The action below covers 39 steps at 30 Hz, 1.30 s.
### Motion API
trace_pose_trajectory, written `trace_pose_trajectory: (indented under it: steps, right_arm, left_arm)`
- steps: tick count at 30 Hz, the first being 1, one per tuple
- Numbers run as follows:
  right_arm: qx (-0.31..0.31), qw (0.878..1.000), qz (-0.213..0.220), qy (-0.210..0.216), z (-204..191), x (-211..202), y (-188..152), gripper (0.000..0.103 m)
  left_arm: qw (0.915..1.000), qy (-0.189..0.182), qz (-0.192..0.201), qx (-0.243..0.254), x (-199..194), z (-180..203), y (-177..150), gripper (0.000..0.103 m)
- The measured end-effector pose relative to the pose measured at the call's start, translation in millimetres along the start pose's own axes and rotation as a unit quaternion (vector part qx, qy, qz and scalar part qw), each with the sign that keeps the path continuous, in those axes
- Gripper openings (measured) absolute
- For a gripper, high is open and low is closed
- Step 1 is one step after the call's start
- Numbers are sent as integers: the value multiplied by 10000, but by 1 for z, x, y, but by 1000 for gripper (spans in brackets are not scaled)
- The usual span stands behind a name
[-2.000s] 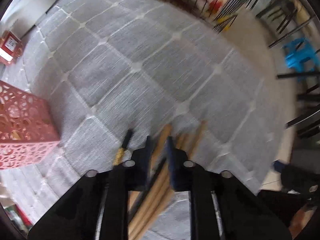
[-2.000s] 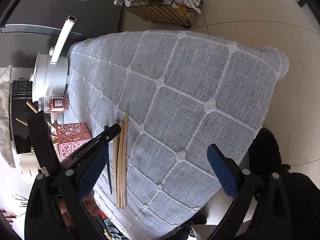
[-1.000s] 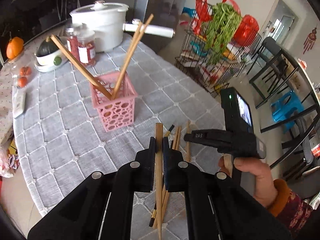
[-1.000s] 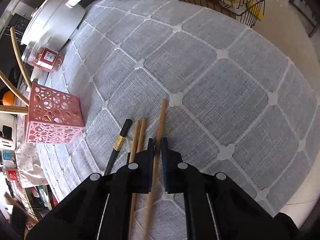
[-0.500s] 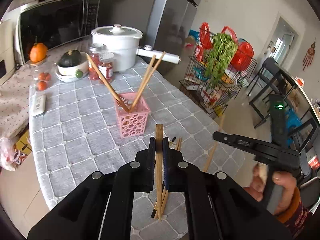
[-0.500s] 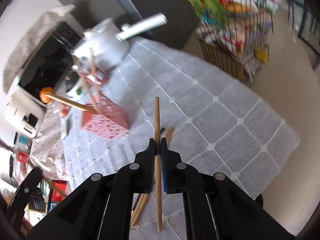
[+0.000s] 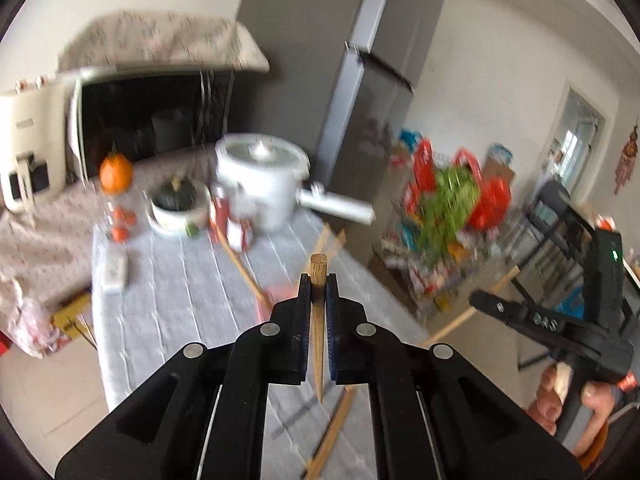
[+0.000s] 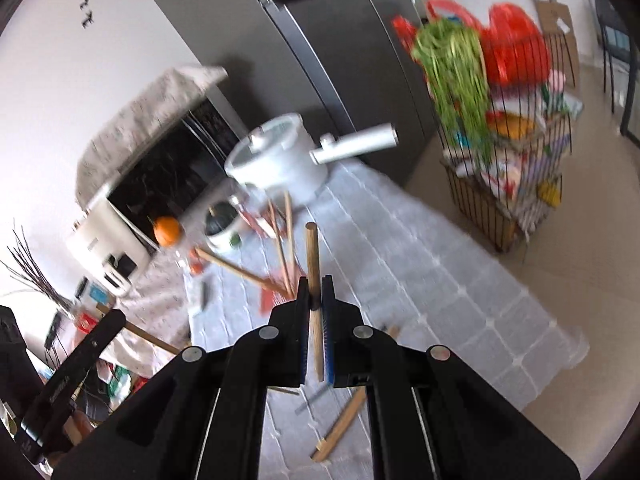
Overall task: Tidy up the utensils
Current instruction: 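Grasp a wooden chopstick and carry it toward the pink holder with the left gripper, then lower the held chopsticks into the pink holder and open both grippers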
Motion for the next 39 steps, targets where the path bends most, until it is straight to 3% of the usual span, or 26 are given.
trace_pose_trajectory:
  steps: [7,12,16,18,22,27,36,39]
  right_arm:
    - [-31,9997,215,148,-21,-4,44,6]
    - [-54,9997,176,186,-28,10,57,6]
    - [-37,9998,141,160,-30,26,63,6]
    - [-7,9998,71,185,-31,33,64,6]
    - [-37,9998,99,168,-38,43,67,6]
    - [-102,9998,132,119,-50,55,72,6]
    - [-121,9998,-62,-109,-59,101,63,6]
    - [-117,9997,-151,-150,-58,123,58,12]
  left_arm:
    - [9959,648,607,-198,2,-8,62,6]
    - [9941,864,588,-297,30,-20,73,6]
    - [9954,885,172,-331,68,-28,63,7]
    - [9956,815,66,-457,73,-33,55,14]
    - [9938,846,396,-610,53,-45,48,15]
    - [9922,768,525,-826,32,-58,33,15]
    - [9913,713,170,-1091,48,-82,9,16]
    - [9909,740,57,-1121,55,-85,4,17]
Point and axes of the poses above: each gripper's, at about its wrist camera, not at the fingertips, and x roughly the way its jaws point, z to its right, y to its top, the point moved 7 cm from there along x, roughly the way its jaws point, and after that the axes turned 7 degrees about -z, right-handed, at the moved point
